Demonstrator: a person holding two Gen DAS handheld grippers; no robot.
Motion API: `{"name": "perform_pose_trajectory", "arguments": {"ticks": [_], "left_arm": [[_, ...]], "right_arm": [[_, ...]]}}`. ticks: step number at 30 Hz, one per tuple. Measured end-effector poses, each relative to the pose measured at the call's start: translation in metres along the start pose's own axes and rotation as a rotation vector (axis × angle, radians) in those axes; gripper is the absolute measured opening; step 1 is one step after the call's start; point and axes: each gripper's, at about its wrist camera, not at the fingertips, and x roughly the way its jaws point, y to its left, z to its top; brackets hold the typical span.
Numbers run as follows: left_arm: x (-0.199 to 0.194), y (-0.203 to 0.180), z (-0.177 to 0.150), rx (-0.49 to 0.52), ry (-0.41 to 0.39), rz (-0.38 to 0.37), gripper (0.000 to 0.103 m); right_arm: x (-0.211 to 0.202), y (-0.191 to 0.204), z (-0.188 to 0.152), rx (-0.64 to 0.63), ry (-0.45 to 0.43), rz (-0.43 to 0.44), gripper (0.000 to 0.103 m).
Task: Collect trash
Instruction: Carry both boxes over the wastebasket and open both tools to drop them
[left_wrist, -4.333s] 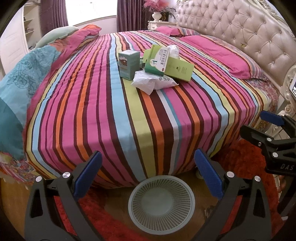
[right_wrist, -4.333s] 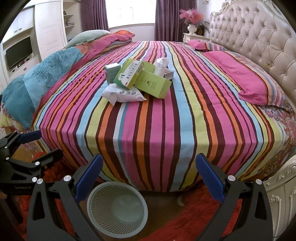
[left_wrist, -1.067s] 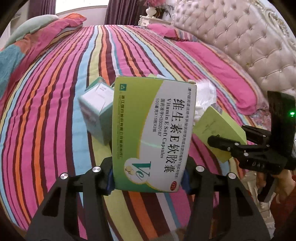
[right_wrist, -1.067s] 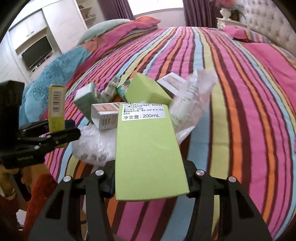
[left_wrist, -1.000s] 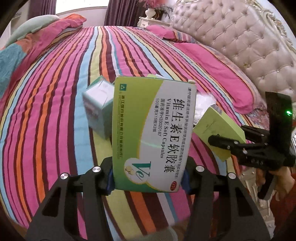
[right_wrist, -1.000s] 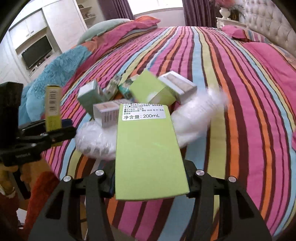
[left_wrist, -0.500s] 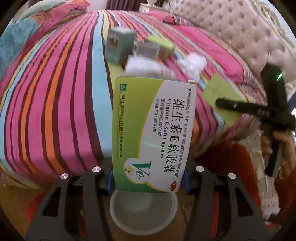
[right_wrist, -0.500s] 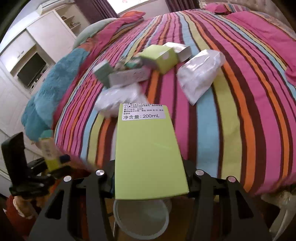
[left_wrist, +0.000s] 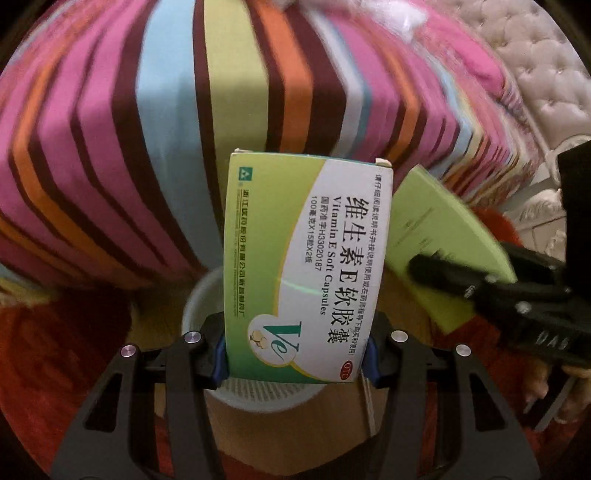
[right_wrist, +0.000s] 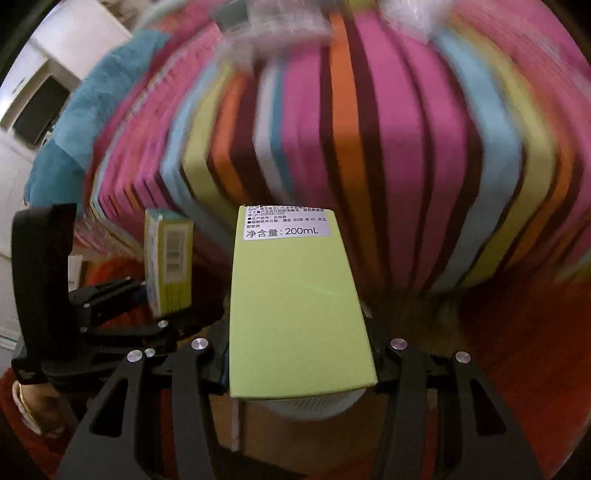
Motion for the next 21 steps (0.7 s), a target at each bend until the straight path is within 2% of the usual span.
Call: {"name": "perform_pose_trajectory", "arguments": {"ticks": [2, 5, 10, 15, 21], "left_arm": [[0.016, 0.004, -0.005, -0.014, 0.069, 0.021, 0.053], [0.033, 0.018, -0.008, -0.075, 0.139, 0.001, 0.053], [0.063, 0.031, -0.005, -0.143, 0.247, 0.001, 0.053], [0.081, 0.039, -0.013, -0.171, 0.334, -0.002, 0.053], [0.097, 0.05, -0.021, -0.22, 0.424, 0.001, 0.054]], "right_arm": [[0.021, -0.011, -0.002, 0.062, 0.077, 0.012, 0.049], [0.042, -0.021, 0.001, 0.126, 0.148, 0.021, 0.049], [0.079, -0.019, 0.002, 0.161, 0.267, 0.013, 0.049], [0.105, -0.02, 0.0, 0.186, 0.348, -0.017, 0.049], [0.119, -0.023, -0.008, 0.192, 0.405, -0.026, 0.049]]}}
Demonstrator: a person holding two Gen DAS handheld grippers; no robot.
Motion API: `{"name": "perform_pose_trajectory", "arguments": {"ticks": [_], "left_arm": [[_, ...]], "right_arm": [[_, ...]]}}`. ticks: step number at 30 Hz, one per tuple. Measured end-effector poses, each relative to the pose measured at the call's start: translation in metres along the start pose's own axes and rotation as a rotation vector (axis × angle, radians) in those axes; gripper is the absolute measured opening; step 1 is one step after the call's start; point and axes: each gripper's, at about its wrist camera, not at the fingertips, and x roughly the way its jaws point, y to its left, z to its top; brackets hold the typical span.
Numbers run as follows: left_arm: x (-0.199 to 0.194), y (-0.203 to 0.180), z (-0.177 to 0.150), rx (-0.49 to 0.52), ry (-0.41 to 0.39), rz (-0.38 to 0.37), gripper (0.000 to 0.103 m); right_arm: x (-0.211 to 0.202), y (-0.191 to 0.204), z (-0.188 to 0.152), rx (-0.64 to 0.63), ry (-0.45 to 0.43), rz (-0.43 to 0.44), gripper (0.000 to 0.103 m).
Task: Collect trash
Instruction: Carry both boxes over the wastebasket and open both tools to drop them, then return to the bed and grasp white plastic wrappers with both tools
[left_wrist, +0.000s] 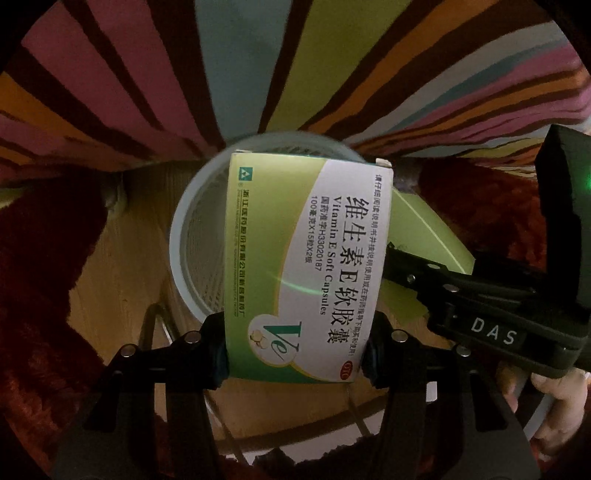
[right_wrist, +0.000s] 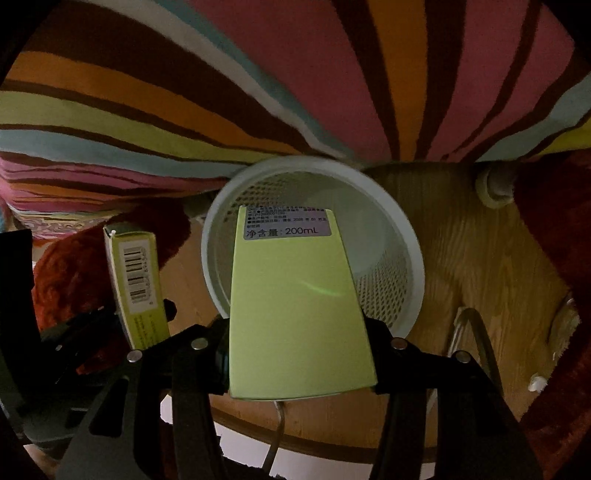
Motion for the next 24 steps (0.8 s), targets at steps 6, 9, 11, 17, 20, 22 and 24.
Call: {"name": "perform_pose_trajectory", "arguments": {"ticks": [6, 9, 11, 17, 20, 22, 24], "left_arm": [[0.01, 0.005, 0.004, -0.033, 0.059, 0.019, 0.08], [0.013, 0.009, 0.006, -0.045, 0.056, 0.021, 0.08], [0.009, 0.007, 0.004, -0.044, 0.05, 0.024, 0.08], [-0.018, -0.011, -0.004, 0.012, -0.069, 0.032, 0.08], [-0.042, -0.021, -0.011, 0.047, -0.171, 0.041, 0.08], [-0.061, -0.025, -0.015, 0.08, -0.256, 0.059, 0.08], [-0.077, -0.031, -0.02, 0.11, -0.321, 0.064, 0.08]], "right_arm": [[0.008, -0.006, 0.003, 0.029, 0.022, -0.014, 0.083], [0.003, -0.009, 0.002, 0.055, 0.012, -0.01, 0.083], [-0.001, -0.01, 0.001, 0.065, 0.0, -0.009, 0.083], [-0.045, 0.002, -0.015, -0.008, -0.118, -0.016, 0.083], [-0.079, 0.012, -0.024, -0.087, -0.228, -0.049, 0.083], [-0.097, 0.012, -0.026, -0.13, -0.298, -0.077, 0.083], [-0.123, 0.015, -0.034, -0.164, -0.397, -0.116, 0.083]]}}
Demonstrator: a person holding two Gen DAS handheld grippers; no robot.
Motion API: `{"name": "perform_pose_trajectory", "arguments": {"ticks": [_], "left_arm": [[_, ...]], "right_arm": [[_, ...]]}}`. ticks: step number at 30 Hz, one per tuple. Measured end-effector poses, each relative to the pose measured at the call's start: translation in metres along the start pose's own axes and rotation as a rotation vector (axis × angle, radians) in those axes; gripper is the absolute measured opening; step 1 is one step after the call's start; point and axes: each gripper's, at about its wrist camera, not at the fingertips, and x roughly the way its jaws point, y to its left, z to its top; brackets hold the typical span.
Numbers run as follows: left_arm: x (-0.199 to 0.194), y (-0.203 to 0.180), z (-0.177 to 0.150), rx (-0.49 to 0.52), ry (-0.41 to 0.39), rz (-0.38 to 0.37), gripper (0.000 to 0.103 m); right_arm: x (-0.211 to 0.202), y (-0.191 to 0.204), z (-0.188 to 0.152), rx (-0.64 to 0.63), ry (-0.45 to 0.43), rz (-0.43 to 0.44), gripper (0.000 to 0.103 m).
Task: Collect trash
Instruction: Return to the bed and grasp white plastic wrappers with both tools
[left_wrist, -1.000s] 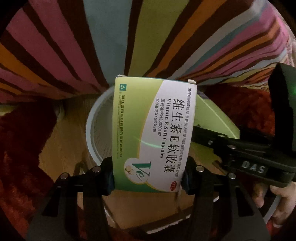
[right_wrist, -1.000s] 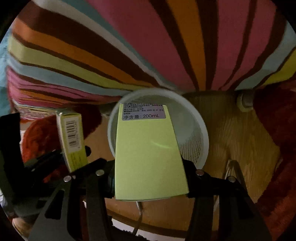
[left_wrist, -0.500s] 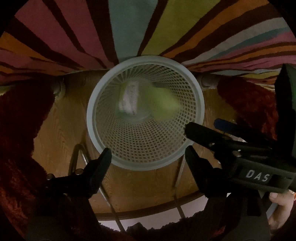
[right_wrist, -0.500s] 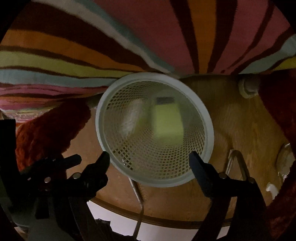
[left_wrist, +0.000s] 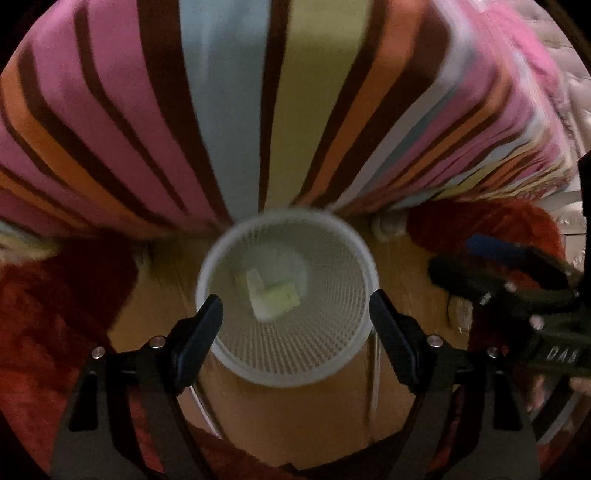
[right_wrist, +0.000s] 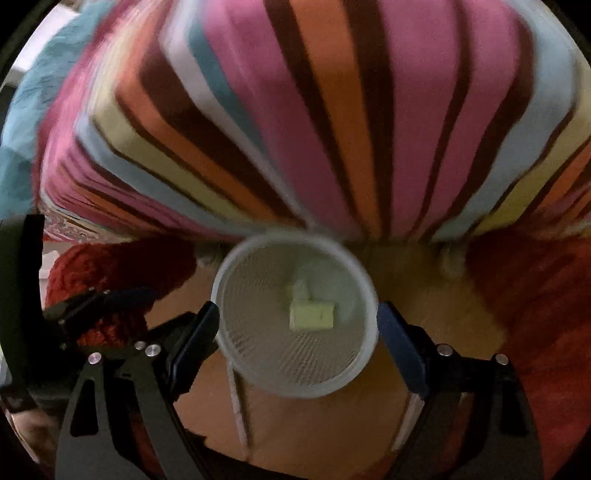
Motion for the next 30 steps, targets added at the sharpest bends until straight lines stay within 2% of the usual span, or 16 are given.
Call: {"name": "perform_pose_trajectory", "arguments": {"ticks": [3, 6, 9, 12, 15, 19, 24, 30], "left_arm": [[-0.03, -0.004, 0.003, 0.068, -0.131, 0.034, 0.08], [-0.067, -0.01, 0.012, 0.137, -0.3, 0.107, 0.08], [-0.093, -0.008, 0.027, 0.127, -0.395, 0.087, 0.08], [-0.11, -0.006, 0.051, 0.11, -0.458, 0.072, 0.08], [-0.123, -0.012, 0.076, 0.136, -0.506, 0.083, 0.08], [-0.129, -0.022, 0.111, 0.171, -0.528, 0.043, 0.08], [-0.123, -0.037, 0.148, 0.246, -0.526, 0.036, 0.08], [-0.112, -0.042, 0.176, 0.32, -0.493, 0.026, 0.08]], "right_arm": [[-0.04, -0.006, 0.007, -0.015, -0.165, -0.038, 0.083], [-0.079, -0.019, 0.023, 0.019, -0.326, -0.026, 0.083], [-0.111, -0.035, 0.045, 0.059, -0.451, -0.006, 0.083], [-0.127, -0.046, 0.068, 0.078, -0.516, -0.004, 0.083], [-0.131, -0.053, 0.091, 0.079, -0.546, -0.016, 0.083], [-0.125, -0.067, 0.117, 0.102, -0.553, -0.011, 0.083], [-0.125, -0.074, 0.149, 0.124, -0.533, -0.025, 0.083], [-0.113, -0.088, 0.181, 0.133, -0.499, -0.04, 0.083]]}}
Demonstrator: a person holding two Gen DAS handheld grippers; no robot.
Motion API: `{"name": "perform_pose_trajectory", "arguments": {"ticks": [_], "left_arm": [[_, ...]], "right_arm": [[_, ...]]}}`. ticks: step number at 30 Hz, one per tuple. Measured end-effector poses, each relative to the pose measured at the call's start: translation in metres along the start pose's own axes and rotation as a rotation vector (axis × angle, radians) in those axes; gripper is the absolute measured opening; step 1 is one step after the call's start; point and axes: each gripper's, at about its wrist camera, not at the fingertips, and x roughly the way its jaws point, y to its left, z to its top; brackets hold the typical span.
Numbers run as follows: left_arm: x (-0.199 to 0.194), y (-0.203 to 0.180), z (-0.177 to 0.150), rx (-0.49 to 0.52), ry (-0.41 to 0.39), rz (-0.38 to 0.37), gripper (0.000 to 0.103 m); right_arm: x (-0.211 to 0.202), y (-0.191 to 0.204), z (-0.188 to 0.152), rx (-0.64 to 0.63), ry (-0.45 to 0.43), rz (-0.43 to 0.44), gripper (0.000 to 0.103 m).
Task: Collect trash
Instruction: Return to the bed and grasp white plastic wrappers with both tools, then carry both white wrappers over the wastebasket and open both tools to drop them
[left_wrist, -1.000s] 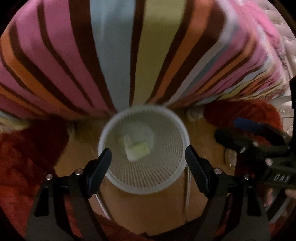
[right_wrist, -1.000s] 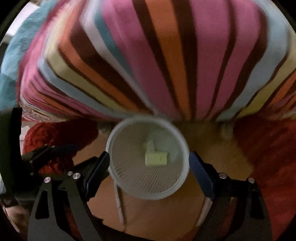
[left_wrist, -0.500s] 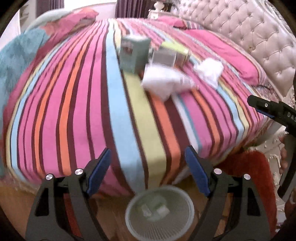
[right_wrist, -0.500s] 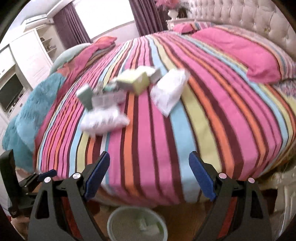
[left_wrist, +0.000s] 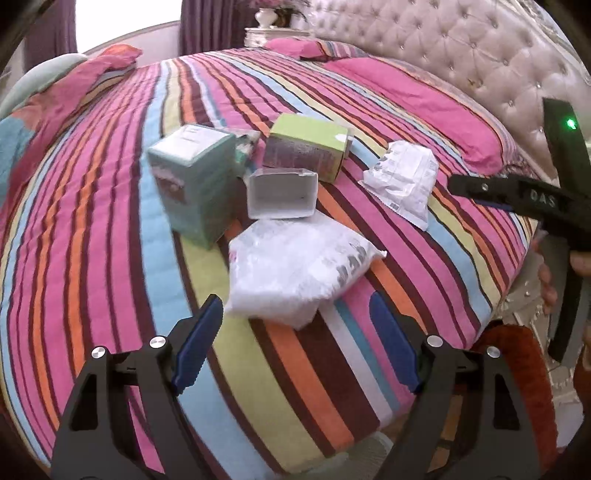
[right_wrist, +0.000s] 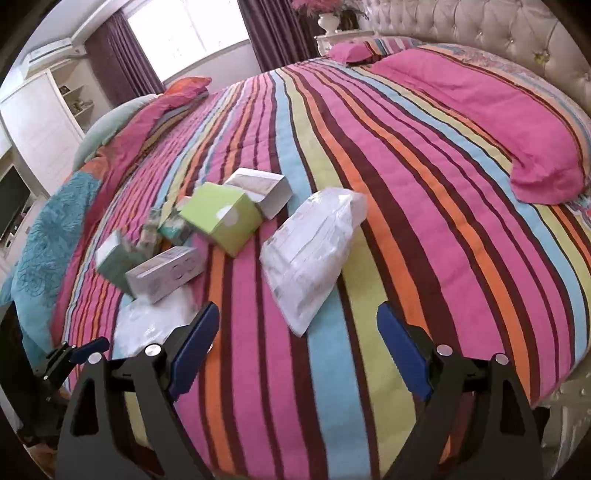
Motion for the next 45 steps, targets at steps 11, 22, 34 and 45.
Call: {"name": "perform_pose_trajectory", "arguments": {"ticks": [11, 22, 34, 45], "left_arm": [[0.036, 0.0, 0.023, 0.021, 0.046, -0.033, 0.08], [0.06, -0.004, 0.03, -0.143, 0.055, -0.026, 0.08], [0.053, -0.008, 0.025, -0.165, 0.041, -0.021, 0.05], [0.0, -0.004, -0.003, -0.197, -0.018, -0.065, 0.05]], "right_arm": [[0.045, -0.012, 0.022, 0.054, 0.076, 0.007, 0.083], [0.079, 0.0, 0.037, -0.017, 0.092, -0.06, 0.082], [0.057, 0.011, 0.03, -0.05, 0.058, -0.001, 0.052], [0.008, -0.005, 0.012, 0.021, 0.019, 0.044, 0.052]]}}
